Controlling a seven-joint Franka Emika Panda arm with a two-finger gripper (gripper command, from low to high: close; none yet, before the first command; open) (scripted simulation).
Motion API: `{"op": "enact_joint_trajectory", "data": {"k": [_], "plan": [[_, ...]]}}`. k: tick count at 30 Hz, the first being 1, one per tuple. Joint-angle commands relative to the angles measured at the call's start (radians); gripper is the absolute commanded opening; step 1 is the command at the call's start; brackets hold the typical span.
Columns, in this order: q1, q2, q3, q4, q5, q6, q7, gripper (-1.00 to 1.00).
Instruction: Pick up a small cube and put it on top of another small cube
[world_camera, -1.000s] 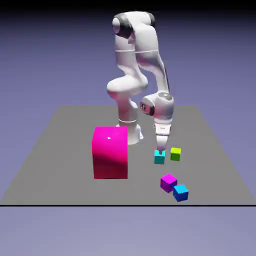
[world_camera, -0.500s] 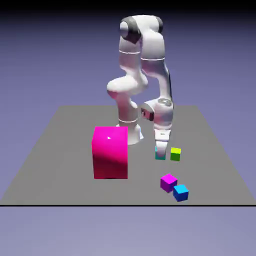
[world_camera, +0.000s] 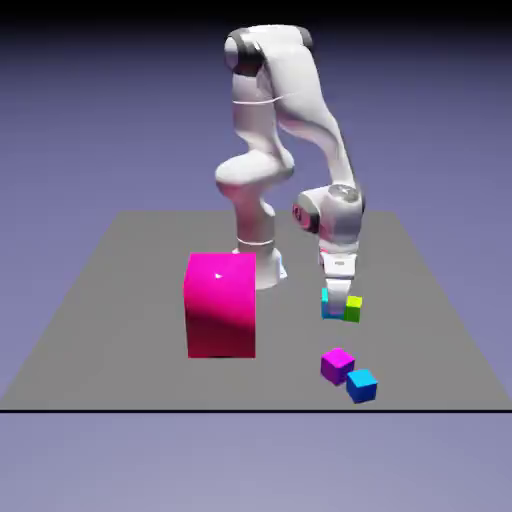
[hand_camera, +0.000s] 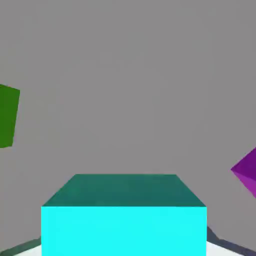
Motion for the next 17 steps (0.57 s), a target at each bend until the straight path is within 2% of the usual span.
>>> {"op": "enact_joint_trajectory", "data": {"k": [1,6,8,14,15,17], "plan": [[0.018,0.017,-0.026,0.036,0.011,-0.019,-0.031,-1.0],[0.085,0.104,-0.149,0.217,0.069,-0.116,-0.185,-1.0],[0.093,0.115,-0.163,0.238,0.076,-0.127,-0.203,-1.0],[-0.002,0.305,-0.041,0.248,0.243,0.039,-0.322,-1.0],[-0.002,0.305,-0.04,0.248,0.243,0.039,-0.322,1.0],[0.016,0.269,-0.064,0.246,0.211,0.007,-0.299,1.0]]}}
